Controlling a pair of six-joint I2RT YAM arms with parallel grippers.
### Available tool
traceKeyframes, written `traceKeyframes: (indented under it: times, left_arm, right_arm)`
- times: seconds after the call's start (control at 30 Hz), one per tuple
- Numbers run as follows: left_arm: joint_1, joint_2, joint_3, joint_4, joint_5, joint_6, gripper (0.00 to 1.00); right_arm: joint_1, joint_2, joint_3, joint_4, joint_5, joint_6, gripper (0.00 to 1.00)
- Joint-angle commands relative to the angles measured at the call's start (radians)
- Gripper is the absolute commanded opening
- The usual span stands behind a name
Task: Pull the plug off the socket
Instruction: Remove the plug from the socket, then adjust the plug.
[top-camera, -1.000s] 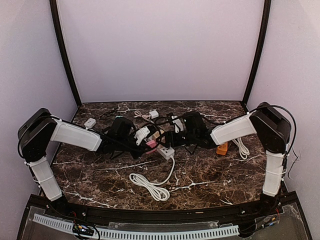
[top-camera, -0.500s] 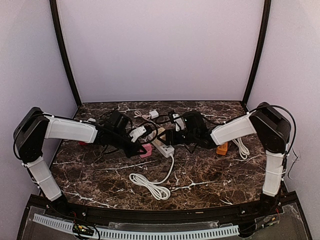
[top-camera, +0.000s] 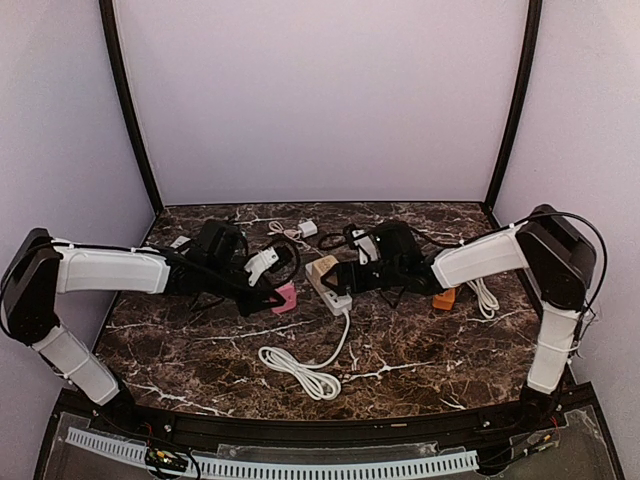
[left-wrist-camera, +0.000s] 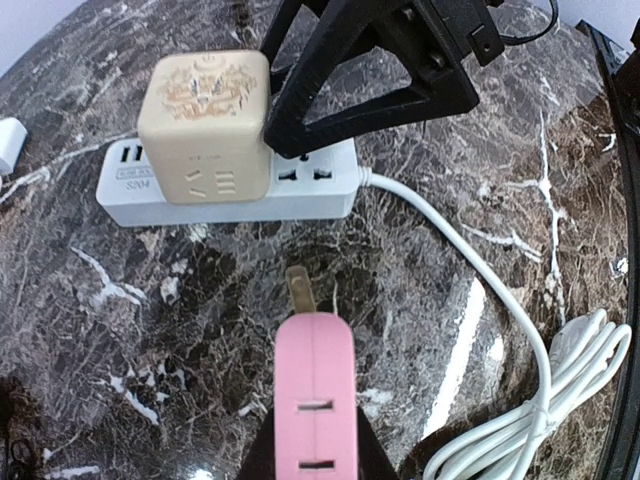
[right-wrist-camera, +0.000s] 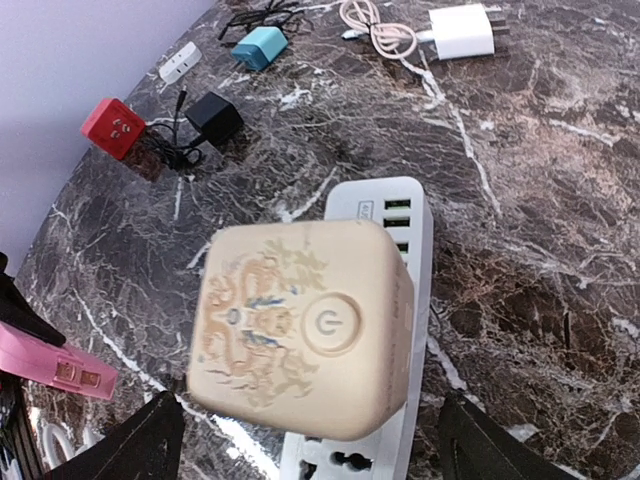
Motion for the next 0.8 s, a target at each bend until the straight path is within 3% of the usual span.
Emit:
traceKeyframes:
  times: [0.0, 0.23, 0.43, 0.77]
  left_arm:
    - [0.000, -0.090, -0.055, 0.092, 0.016, -0.035, 0.01]
    - [-0.006, -0.247, -0.125, 0.165, 0.071, -0.119, 0.01]
    - [-0.061, -0.411, -0.228, 0.352, 0.085, -0.256, 0.01]
    - [-0.176, -0.516, -0.200, 0.370, 0.121, -0.374, 0.01]
  right_arm:
    - [0.005, -0.112, 0.005, -0.001, -0.027, -0.018, 0.88]
    - [0.017, -0.296, -0.009, -0.015, -0.073, -0.029, 0.89]
    - [0.037, -0.477, -0.106, -0.034, -0.139, -0.049, 0.86]
    - [0.154, -0.643, -0.199, -0.029, -0.163, -0.065, 0.86]
